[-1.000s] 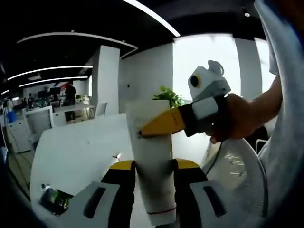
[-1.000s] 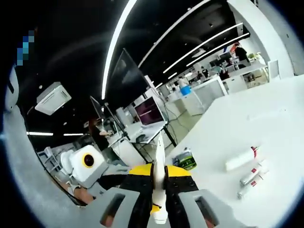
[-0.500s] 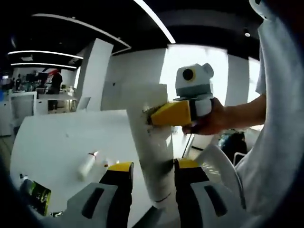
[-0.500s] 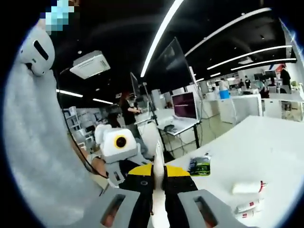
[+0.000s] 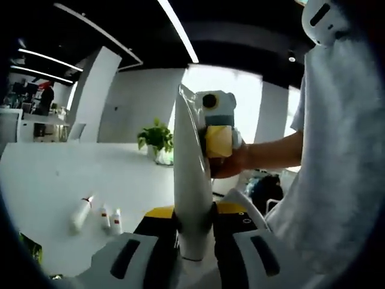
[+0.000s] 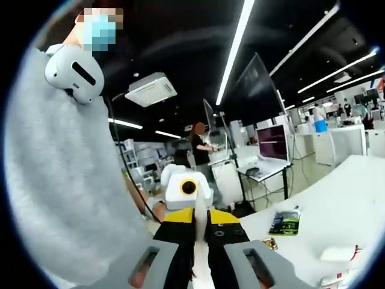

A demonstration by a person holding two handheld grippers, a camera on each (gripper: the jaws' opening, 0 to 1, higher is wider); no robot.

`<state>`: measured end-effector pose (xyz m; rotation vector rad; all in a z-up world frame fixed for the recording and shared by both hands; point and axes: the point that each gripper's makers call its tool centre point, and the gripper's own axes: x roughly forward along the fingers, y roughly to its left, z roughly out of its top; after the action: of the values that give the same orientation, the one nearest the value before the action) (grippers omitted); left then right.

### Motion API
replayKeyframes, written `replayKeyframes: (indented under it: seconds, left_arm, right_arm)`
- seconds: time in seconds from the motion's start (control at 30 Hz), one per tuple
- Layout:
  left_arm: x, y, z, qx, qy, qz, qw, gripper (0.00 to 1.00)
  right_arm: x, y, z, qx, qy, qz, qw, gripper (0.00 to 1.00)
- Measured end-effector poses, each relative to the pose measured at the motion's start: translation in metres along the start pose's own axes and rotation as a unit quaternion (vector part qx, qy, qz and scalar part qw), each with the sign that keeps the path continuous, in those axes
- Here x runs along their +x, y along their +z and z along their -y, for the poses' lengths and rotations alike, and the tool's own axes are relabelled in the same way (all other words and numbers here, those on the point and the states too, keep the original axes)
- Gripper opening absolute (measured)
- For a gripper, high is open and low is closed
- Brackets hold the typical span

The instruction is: Arrange the skincare products in the storage area until every visible bottle or jar stands upright without overlapping.

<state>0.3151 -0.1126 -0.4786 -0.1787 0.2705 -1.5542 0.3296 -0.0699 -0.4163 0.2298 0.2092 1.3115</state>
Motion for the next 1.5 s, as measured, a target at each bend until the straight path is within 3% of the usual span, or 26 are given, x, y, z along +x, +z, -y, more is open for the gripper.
replayKeyframes:
  seconds: [0.03, 0.2, 0.27, 0.53, 0.77, 0.87, 0.93, 1.03, 1.23, 1.43, 1.5]
  left_arm:
    - [-0.001, -0.003, 0.001, -0.019, -0.004, -0.008, 0.9998, 0.21]
    - [-0.001, -0.012, -0.011, 0.019, 0.035, -0.034, 0.9986, 0.18]
    - [-0.001, -0.015, -0.016, 0.021, 0.054, -0.043, 0.9973, 0.16]
    - [-0.007, -0.026, -0.046, 0.029, 0.146, -0.079, 0.9856, 0.16]
    - [-0.017, -0.025, -0.069, 0.021, 0.216, -0.078, 0.9731, 0.17]
    - [-0.020, -0.023, -0.075, 0.016, 0.231, -0.074, 0.9701, 0.17]
    - [-0.021, -0.024, -0.076, 0.019, 0.235, -0.077, 0.9687, 0.17]
    - [-0.022, -0.028, -0.081, 0.023, 0.251, -0.088, 0.9637, 0.17]
    - [-0.024, -0.030, -0.084, 0.017, 0.266, -0.090, 0.9596, 0.17]
    - [-0.022, -0.037, -0.085, 0.023, 0.273, -0.110, 0.9554, 0.17]
    - [-0.022, -0.037, -0.085, 0.026, 0.274, -0.111, 0.9551, 0.17]
  right_arm:
    - [0.000, -0.001, 0.002, 0.002, -0.004, 0.000, 1.0000, 0.00]
    - [0.001, -0.009, 0.010, 0.033, -0.025, 0.007, 0.9991, 0.04]
    - [0.001, -0.012, 0.019, 0.039, -0.054, 0.008, 0.9978, 0.08]
    - [0.010, -0.023, 0.042, 0.019, -0.138, -0.015, 0.9902, 0.20]
    - [0.015, -0.034, 0.061, 0.030, -0.199, -0.022, 0.9793, 0.27]
    - [0.017, -0.038, 0.070, 0.055, -0.234, -0.016, 0.9705, 0.27]
    - [0.022, -0.041, 0.070, 0.050, -0.235, -0.025, 0.9703, 0.28]
    - [0.026, -0.047, 0.077, 0.054, -0.265, -0.035, 0.9621, 0.29]
    - [0.029, -0.050, 0.083, 0.048, -0.293, -0.041, 0.9540, 0.31]
    - [0.028, -0.058, 0.088, 0.059, -0.322, -0.053, 0.9435, 0.31]
    - [0.026, -0.058, 0.087, 0.055, -0.321, -0.055, 0.9439, 0.30]
